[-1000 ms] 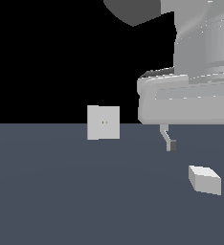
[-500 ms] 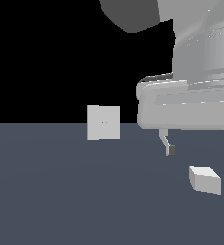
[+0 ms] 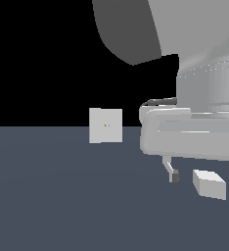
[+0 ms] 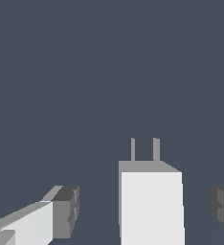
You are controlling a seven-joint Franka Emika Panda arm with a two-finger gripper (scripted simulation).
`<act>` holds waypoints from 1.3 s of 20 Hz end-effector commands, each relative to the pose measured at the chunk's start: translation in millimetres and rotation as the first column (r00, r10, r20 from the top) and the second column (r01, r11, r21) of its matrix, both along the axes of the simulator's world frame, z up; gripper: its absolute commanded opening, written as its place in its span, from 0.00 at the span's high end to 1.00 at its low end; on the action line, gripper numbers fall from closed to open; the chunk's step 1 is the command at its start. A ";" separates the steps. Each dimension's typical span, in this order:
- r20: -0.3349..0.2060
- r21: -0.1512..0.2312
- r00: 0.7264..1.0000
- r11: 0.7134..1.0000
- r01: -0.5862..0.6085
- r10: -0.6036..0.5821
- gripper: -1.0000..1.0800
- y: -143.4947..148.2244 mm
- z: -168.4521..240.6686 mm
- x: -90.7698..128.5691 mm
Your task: Plug the charger into the wall socket.
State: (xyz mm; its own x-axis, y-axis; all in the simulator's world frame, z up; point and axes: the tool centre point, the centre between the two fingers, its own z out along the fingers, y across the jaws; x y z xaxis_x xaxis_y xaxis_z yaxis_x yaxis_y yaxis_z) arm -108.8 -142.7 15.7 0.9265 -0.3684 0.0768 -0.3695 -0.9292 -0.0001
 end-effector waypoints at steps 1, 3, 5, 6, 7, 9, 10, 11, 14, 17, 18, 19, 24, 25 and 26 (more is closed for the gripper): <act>0.001 0.000 1.000 1.000 -0.001 0.001 0.04 0.2 -3.6 0.7; 0.001 0.000 1.000 1.000 -0.001 0.001 1.00 0.2 -3.8 0.7; 0.001 0.000 1.000 1.000 -0.001 0.001 1.00 0.2 -3.8 0.7; 0.001 0.000 1.000 1.000 -0.001 0.001 1.00 0.2 -3.8 0.7; 0.001 0.000 1.000 1.000 -0.001 0.001 1.00 0.2 -3.8 0.7; 0.001 0.000 1.000 1.000 -0.001 0.001 1.00 0.2 -3.8 0.7; 0.001 0.000 1.000 1.000 -0.001 0.001 1.00 0.2 -3.8 0.7; 0.001 0.000 1.000 1.000 -0.001 0.001 1.00 0.2 -3.8 0.7; 0.001 0.000 1.000 1.000 -0.002 0.002 1.00 0.5 -3.5 0.8; 0.001 0.000 1.000 1.000 -0.020 0.020 1.00 2.9 -1.0 4.9; 0.001 -0.001 1.000 1.000 -0.030 0.030 1.00 4.5 0.4 7.4; 0.001 -0.001 0.999 0.999 -0.044 0.044 1.00 6.5 2.2 10.4; 0.001 -0.003 0.989 0.989 -0.148 0.148 1.00 23.6 16.5 33.3; 0.000 -0.003 0.984 0.984 -0.177 0.177 1.00 28.9 20.4 39.4; 0.000 -0.003 0.978 0.978 -0.209 0.209 1.00 34.8 24.7 45.9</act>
State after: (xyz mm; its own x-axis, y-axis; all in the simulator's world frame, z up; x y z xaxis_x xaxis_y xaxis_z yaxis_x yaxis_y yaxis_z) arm -72.2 -116.3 34.0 0.9745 -0.2104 0.0774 -0.2112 -0.9774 0.0022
